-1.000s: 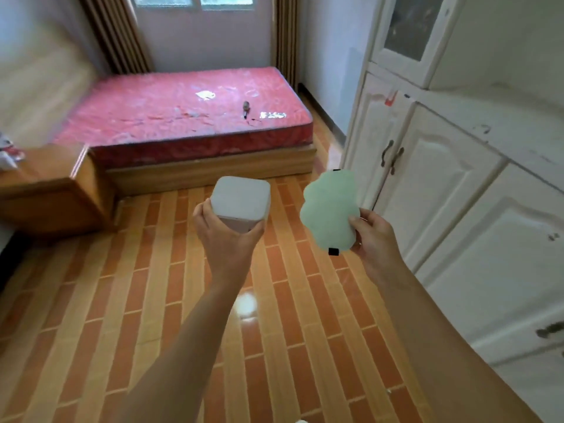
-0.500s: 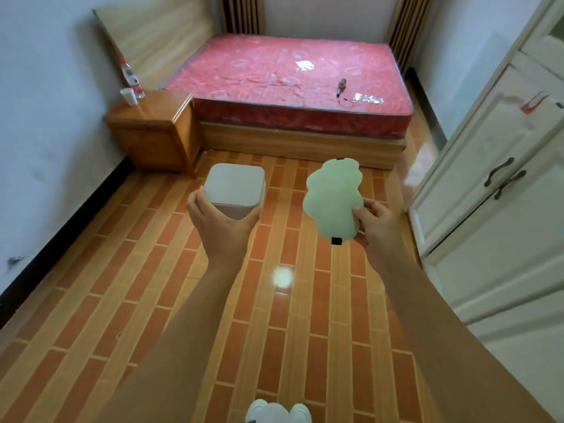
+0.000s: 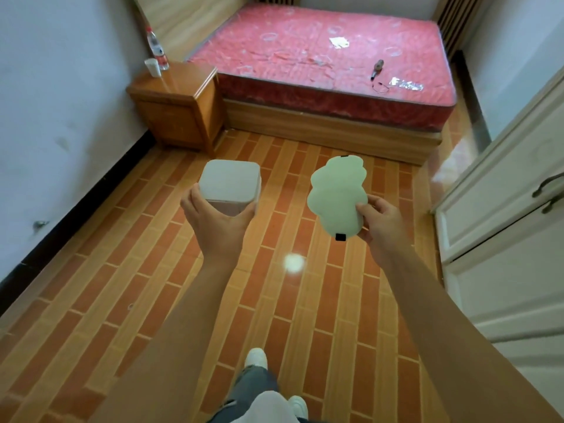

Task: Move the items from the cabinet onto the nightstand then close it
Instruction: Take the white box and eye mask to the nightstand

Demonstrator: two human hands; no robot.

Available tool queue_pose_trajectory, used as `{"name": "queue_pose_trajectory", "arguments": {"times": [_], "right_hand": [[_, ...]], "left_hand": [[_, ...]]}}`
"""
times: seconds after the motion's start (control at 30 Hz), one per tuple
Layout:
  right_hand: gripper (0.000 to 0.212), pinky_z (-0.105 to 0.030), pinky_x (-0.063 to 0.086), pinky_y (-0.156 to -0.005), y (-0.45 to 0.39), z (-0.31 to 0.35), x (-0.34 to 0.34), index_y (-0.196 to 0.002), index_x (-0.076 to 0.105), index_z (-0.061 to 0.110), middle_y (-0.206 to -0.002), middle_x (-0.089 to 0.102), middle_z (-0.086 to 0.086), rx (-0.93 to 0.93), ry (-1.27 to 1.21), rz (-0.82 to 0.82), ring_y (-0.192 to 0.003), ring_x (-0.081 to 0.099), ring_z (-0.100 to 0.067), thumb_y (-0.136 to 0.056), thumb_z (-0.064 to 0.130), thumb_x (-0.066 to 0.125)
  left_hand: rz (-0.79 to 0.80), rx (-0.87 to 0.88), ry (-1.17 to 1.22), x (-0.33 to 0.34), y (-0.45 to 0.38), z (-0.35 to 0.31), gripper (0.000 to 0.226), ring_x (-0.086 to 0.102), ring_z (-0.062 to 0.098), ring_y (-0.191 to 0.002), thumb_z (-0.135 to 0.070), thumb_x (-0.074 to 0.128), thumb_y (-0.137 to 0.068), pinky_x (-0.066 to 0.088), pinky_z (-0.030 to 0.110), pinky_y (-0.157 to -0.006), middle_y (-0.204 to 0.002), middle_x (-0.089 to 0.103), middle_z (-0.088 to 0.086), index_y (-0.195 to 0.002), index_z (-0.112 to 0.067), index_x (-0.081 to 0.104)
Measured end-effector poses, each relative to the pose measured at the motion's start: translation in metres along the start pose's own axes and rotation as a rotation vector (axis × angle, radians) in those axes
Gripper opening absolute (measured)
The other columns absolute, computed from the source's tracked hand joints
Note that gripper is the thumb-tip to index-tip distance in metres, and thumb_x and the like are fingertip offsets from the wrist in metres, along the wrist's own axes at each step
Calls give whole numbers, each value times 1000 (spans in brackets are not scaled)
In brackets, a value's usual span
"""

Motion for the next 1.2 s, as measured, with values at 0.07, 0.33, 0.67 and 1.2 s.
{"name": "queue_pose_trajectory", "arguments": {"times": [0.07,0.33,0.67,1.2], "right_hand": [[25,-32,56,-73,-14,-1,7,-117,52,11,-118,58,-7,18,13,-4,-108,57,-24,-93,12,48],[22,-30,54,-67,-101,18,59,-114,54,11,-116,60,-7,11,24,7,-106,59,-25,-93,12,48],[31,-34,57,-77,-215,65,127,-124,51,10,-120,58,-6,-3,56,-27,-108,58,-23,-93,15,49],[28,-36,56,-84,-444,134,206,-121,53,15,-116,61,-2,-14,65,30,-107,59,-20,-94,19,49]], "left_hand": [[0,-14,-8,9,-13,6,99,31,24,-129,-43,79,-63,45,45,-102,-140,27,10,-138,-11,23],[-12,-18,6,59,-105,16,98,32,21,-129,-43,79,-64,47,39,-100,-140,28,9,-139,-12,23],[4,0,11,122,-245,13,96,32,21,-129,-40,80,-64,48,35,-97,-141,29,9,-138,-12,25],[-33,-26,-22,255,-424,2,100,34,23,-128,-41,81,-64,49,42,-98,-141,26,10,-139,-12,22]]}}
Point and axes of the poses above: each hand's wrist, its own y-axis away from the middle knuckle, its own x-axis out of the palm, z = x × y, the point moved 6 cm from there along -y, towards the middle knuckle
